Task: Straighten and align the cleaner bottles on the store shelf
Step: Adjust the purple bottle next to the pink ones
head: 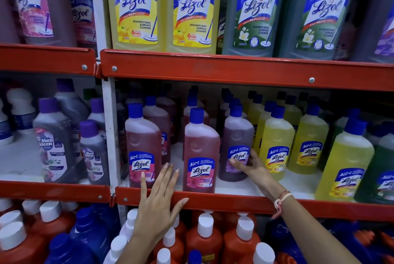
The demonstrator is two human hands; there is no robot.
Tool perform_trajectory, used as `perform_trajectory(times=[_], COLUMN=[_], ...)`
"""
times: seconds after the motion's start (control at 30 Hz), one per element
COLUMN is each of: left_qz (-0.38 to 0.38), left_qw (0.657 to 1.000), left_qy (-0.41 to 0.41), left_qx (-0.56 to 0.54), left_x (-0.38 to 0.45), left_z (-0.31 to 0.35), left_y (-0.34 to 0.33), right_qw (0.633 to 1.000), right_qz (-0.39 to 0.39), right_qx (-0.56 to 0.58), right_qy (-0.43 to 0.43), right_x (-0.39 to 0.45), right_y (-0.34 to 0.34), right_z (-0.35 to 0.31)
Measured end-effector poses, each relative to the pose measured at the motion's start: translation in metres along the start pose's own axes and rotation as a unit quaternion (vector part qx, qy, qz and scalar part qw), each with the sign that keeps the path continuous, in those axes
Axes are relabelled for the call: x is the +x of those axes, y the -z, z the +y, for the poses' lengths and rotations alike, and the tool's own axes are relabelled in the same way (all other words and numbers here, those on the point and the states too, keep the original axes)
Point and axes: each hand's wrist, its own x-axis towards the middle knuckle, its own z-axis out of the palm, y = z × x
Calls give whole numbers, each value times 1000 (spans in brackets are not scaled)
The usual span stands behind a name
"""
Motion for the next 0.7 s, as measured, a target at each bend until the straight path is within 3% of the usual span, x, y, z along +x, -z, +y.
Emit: perform_trajectory(times=[0.7], left_qz=[-23], left_qw=[1000], left_qy=[-2], left_qx=[6], left_x=[-1], left_z=[1], left_y=[5], right_qw=[988], right_qz=[17], right_qx=[-122], right_qy=[93], right_x=[-58], right_y=[6], right_z=[-4])
